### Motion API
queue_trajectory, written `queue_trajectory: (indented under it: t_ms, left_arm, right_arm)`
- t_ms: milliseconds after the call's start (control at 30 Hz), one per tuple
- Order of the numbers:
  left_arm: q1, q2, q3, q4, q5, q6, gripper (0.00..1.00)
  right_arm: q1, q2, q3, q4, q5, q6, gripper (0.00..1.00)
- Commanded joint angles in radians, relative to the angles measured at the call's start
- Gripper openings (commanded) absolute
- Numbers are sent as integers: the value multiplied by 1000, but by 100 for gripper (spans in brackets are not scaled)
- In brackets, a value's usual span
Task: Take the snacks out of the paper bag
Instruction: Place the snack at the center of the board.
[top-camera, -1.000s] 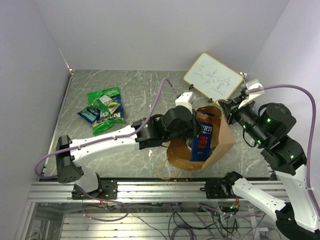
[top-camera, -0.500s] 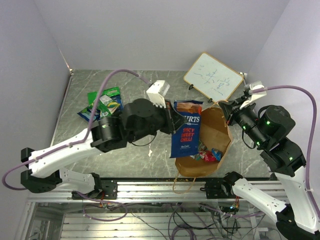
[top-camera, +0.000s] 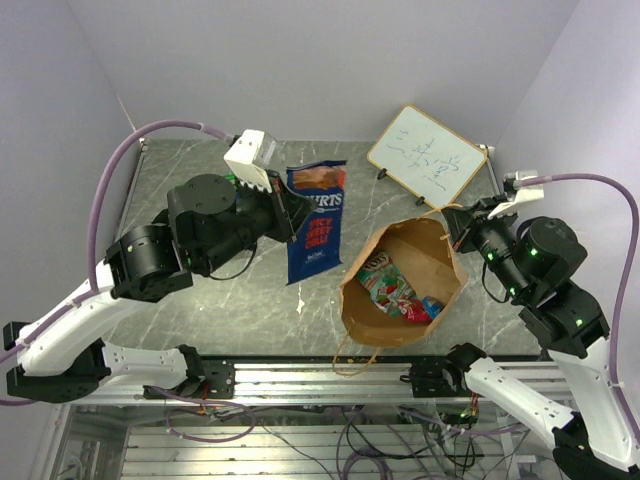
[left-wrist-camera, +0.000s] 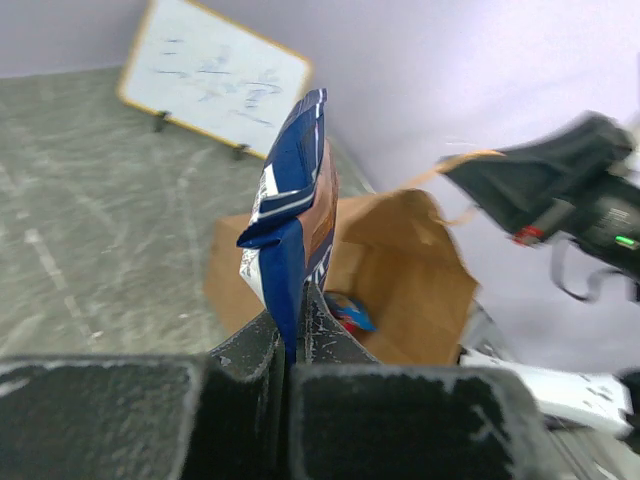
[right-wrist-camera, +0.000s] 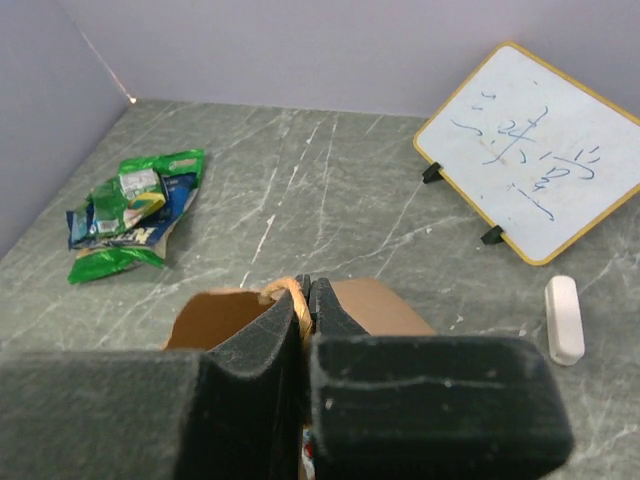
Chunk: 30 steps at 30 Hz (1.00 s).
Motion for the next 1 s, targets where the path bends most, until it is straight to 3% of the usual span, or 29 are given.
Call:
queue_trajectory:
  t_ms: [0, 267, 433, 700, 800, 967]
  left_arm:
    - [113, 13, -15, -70, -87, -3, 7]
    - [378, 63, -65, -172, 31, 76, 7]
    - [621, 153, -107, -246, 256, 34, 7]
    - [861, 112, -325, -126, 513, -146, 7]
    - [955, 106, -333, -121, 585, -166, 7]
    - [1093, 143, -267, -119, 591, -118, 7]
  right_arm:
    - [3, -23, 25, -20, 53, 95, 0]
    - [3, -14, 60, -82, 40, 153, 0]
    - [3, -14, 48, -111, 2, 145, 0]
    - [3, 11, 16, -72, -72, 72, 0]
    - [3, 49, 39, -69, -119, 30, 0]
    - [3, 65, 28, -33, -180, -51, 0]
